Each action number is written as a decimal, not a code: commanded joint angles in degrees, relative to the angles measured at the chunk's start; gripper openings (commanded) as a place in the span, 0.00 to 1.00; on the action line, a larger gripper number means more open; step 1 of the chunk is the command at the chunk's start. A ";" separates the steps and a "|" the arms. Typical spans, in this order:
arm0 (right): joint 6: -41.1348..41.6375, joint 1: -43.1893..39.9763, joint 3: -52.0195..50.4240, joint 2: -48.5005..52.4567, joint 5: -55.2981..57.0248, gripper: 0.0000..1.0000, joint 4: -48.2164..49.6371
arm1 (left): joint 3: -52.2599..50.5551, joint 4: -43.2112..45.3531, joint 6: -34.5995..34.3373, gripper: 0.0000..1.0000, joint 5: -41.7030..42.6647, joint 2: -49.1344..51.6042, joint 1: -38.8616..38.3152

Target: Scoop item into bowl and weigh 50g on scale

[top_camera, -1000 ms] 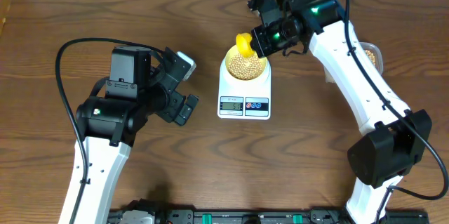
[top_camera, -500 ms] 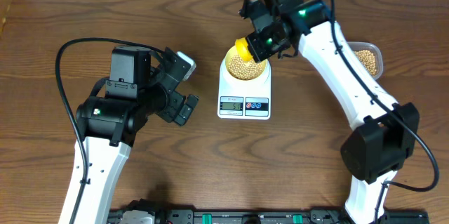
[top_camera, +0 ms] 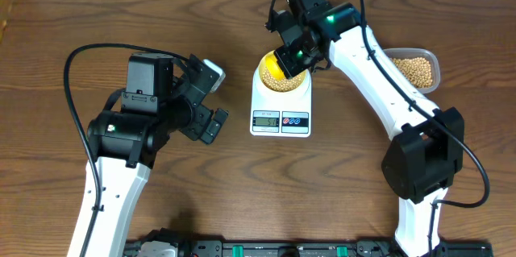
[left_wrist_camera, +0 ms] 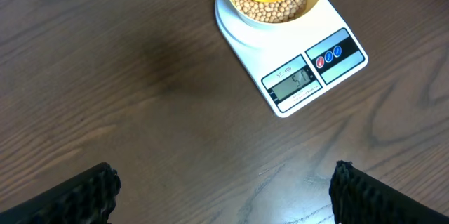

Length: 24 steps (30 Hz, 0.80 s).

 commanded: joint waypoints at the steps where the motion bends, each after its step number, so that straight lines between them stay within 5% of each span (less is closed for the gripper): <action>1: -0.87 0.52 -0.09 0.96 0.46 0.01 -0.07 | -0.07 -0.15 0.74 0.98 0.87 0.17 0.24; 24: -0.87 0.52 -0.17 2.19 3.21 0.01 -0.90 | -0.07 -0.15 0.74 0.98 0.87 0.17 0.24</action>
